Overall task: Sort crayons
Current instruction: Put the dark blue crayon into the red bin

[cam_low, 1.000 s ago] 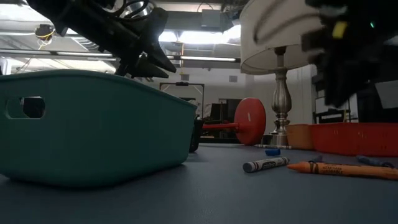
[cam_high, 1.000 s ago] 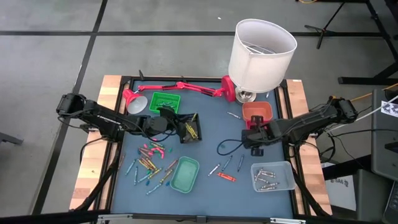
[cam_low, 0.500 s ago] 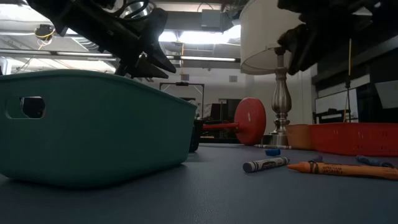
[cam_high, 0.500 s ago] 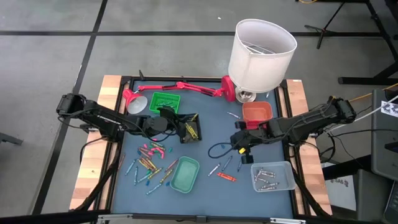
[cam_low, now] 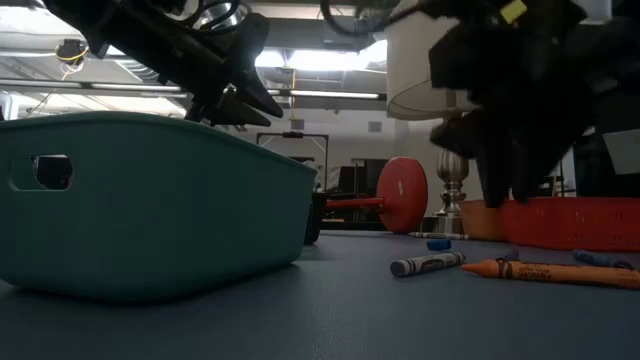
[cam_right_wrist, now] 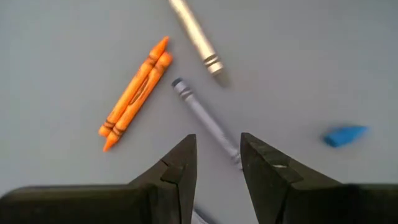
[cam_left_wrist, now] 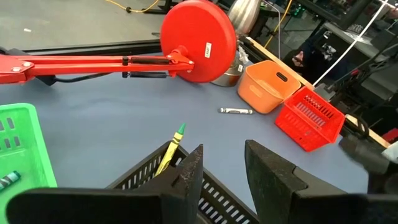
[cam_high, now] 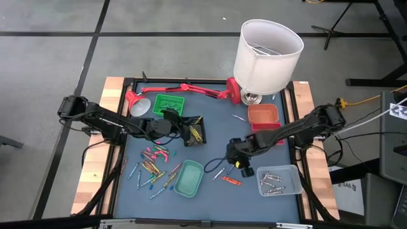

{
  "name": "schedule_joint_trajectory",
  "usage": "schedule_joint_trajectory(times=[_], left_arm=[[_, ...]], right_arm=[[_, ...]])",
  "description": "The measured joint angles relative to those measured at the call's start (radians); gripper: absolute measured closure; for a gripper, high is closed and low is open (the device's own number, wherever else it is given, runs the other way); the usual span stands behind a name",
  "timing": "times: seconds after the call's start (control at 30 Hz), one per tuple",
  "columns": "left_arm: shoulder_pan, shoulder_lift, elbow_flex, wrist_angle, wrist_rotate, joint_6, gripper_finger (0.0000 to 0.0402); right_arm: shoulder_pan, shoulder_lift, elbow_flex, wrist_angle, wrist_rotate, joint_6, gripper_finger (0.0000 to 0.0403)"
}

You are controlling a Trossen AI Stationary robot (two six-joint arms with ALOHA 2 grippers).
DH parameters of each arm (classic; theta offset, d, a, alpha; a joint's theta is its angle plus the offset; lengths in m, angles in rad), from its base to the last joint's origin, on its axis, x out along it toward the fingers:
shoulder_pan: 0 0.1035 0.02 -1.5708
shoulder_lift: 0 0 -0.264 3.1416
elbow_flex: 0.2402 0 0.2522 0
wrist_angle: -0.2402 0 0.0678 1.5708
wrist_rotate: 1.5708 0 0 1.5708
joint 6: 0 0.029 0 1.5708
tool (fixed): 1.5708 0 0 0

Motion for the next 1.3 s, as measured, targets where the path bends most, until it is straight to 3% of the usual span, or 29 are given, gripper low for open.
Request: schedule_joint_trajectory(times=[0.53,0.93,1.17,1.3], left_arm=[[0.000,0.000,0.000,-0.008,0.002,0.003,0.0297],[0.000,0.000,0.000,-0.025,0.002,0.003,0.0297],[0.000,0.000,0.000,-0.064,0.002,0.004,0.0297],[-0.001,0.000,-0.001,-0.079,0.022,0.004,0.0297]], right_arm=[[0.000,0.131,0.000,0.000,0.050,-0.129,0.0282],[-0.001,0.131,0.001,-0.003,0.082,-0.130,0.0393],[-0.001,0.124,0.001,-0.009,0.082,-0.121,0.0375],[-0.002,0.102,0.029,-0.082,0.089,-0.122,0.0385]])
